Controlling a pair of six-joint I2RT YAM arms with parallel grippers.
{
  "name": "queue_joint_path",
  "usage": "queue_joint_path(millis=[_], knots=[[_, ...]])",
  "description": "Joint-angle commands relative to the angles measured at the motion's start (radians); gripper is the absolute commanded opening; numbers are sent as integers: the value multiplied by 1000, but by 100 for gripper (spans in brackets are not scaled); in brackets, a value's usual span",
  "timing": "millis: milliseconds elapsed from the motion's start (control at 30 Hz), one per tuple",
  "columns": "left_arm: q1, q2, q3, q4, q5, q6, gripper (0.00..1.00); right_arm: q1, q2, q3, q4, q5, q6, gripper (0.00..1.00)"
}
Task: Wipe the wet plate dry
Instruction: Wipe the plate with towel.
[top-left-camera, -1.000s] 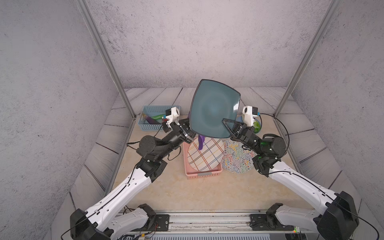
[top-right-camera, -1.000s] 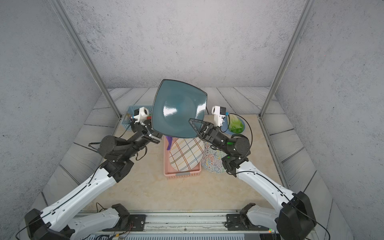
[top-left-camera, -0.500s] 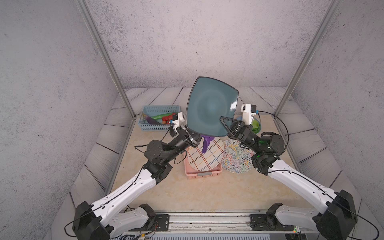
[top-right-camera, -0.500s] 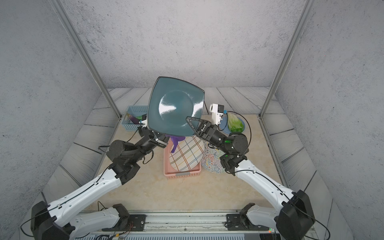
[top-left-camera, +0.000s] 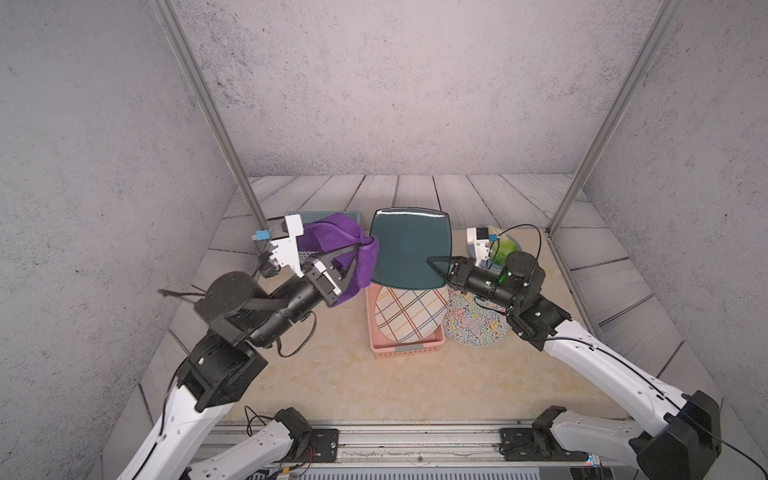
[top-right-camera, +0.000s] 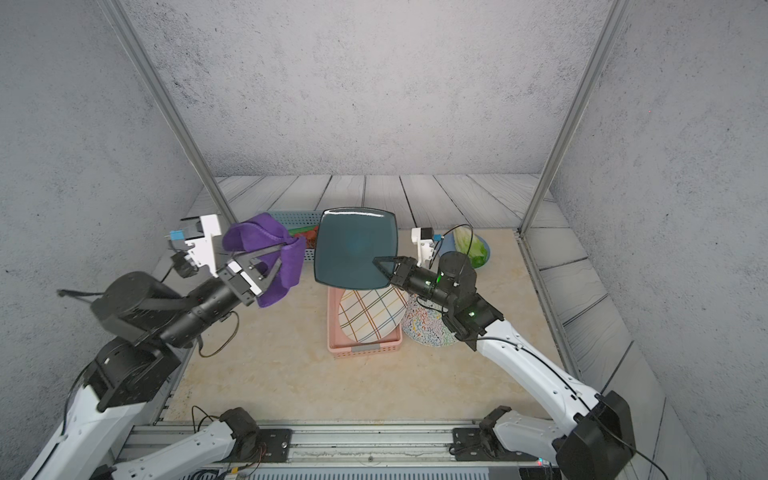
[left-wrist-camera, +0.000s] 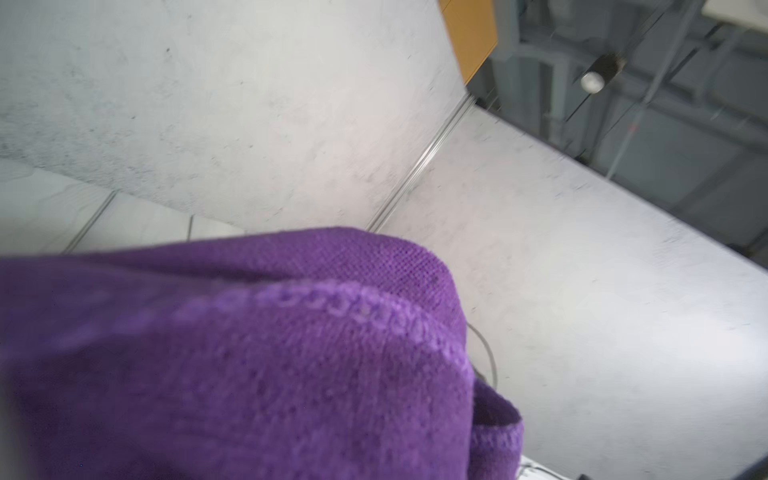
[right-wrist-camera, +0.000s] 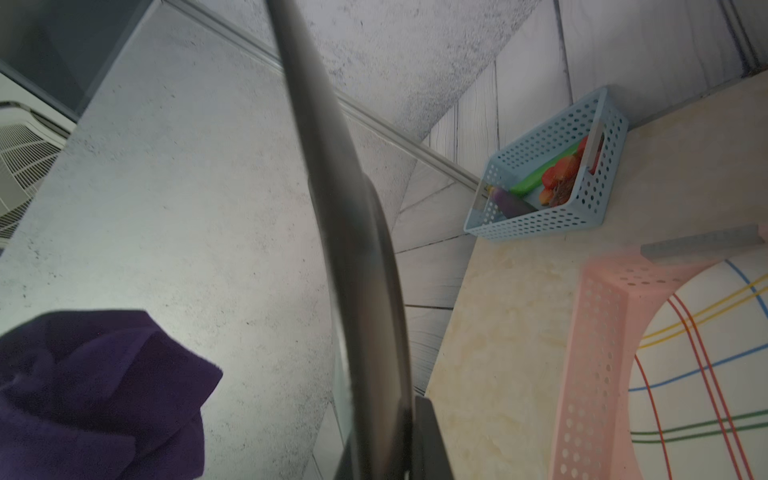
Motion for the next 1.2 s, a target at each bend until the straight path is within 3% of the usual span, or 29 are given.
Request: queue_joint_path(millis=[0,167,300,400,500,600,700,867,933,1000,1067,1167], knots=[[3,106,-42,-184,-48,189,0,5,-76,64,116,-2,-64,0],[-31,168,-149,-102,6,182,0,15,-68,60,151,-17,-36,0],[-111,243,-249,64,27,66,0,41,-41,48,255,-6,20,0],[-194,319,-224,117,-20,39,0,61,-17,55,312,-2,52,0],[-208,359,-166,56,-34,48,0,61,-29,41,351,36,75,0],[-147,283,-215,17,-131,42,0,49,-83,10,328,77,66,0],[-22,201,-259,-16,-118,11,0,52,-111,22,250,55,26,0],[-10,210,-292,15,-35,-22,0,136,-48,74,288,-19,-25,0],[-1,190,-344,48,-111,-78,0,149,-33,76,321,-55,-29,0],[86,122,-380,36,-165,-92,0,152,-59,41,341,-56,-29,0],[176,99,-362,6,-134,-74,0,154,-104,16,290,-32,-63,0],[170,155,-275,-32,-45,23,0,178,-123,10,234,-21,-107,0]])
